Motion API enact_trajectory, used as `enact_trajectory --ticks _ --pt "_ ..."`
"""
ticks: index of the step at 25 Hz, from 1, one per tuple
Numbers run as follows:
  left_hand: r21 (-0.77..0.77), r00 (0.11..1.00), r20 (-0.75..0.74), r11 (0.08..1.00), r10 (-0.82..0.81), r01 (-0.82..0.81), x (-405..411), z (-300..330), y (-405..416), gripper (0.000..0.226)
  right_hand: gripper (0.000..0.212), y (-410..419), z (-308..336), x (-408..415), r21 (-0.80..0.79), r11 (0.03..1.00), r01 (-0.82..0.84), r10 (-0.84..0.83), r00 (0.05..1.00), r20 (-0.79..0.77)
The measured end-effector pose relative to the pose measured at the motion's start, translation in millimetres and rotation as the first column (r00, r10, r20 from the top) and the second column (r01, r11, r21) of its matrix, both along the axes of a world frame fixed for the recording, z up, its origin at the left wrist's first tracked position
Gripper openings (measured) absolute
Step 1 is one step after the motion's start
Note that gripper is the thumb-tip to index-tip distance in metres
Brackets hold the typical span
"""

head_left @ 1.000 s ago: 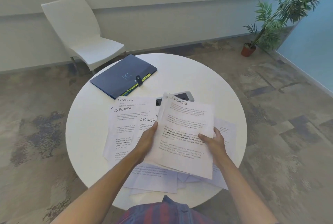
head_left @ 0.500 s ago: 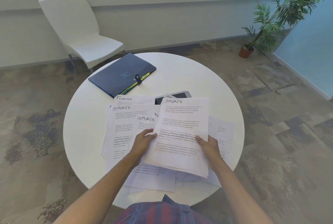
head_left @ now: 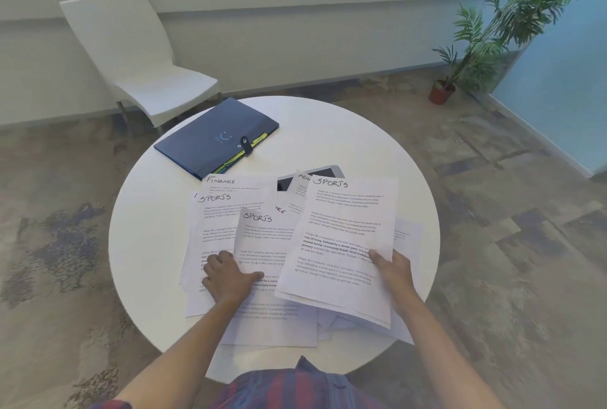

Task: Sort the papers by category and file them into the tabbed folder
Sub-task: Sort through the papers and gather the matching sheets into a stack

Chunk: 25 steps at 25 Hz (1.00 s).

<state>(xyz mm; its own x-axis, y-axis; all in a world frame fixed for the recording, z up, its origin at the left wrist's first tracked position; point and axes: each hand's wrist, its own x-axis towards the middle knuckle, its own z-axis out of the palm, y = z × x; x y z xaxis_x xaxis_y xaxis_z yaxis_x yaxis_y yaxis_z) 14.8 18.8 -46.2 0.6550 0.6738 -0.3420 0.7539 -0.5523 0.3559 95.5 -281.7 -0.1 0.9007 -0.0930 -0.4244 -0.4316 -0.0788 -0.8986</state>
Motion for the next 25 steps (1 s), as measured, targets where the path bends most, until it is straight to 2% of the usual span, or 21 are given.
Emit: enact_trajectory --ticks 5,9,12,15,18,21,25 --pt "-0.328 0.978 0.198 0.945 0.068 0.001 0 3 17 0.048 0.027 4 3 1 0.009 0.999 -0.031 0.031 0.999 -0.02" --pt "-0.418 0.927 0.375 0.895 0.011 0.158 1 15 30 0.007 0.025 8 13 2 0.029 0.997 -0.069 0.069 0.998 -0.009" --pt "-0.498 0.891 0.454 0.83 0.002 0.252 4 36 35 0.017 0.022 13 23 5 0.066 0.992 -0.112 0.113 0.993 -0.014" --pt "-0.663 0.875 0.47 0.7 0.114 0.265 13 63 34 0.018 0.026 22 33 8 0.105 0.978 -0.181 0.182 0.983 0.004" --pt "-0.731 0.855 0.476 0.633 0.208 0.253 23 90 27 0.018 0.026 34 44 12 0.132 0.961 -0.245 0.241 0.969 0.045" --pt "-0.799 0.847 0.466 0.533 0.256 0.279 29 116 17 0.021 0.022 45 53 13 0.182 0.954 -0.239 0.233 0.971 0.051" --pt "-0.835 0.852 0.445 0.472 0.277 0.283 33 137 7 0.021 0.024 50 58 18 0.234 0.952 -0.198 0.189 0.98 0.059"
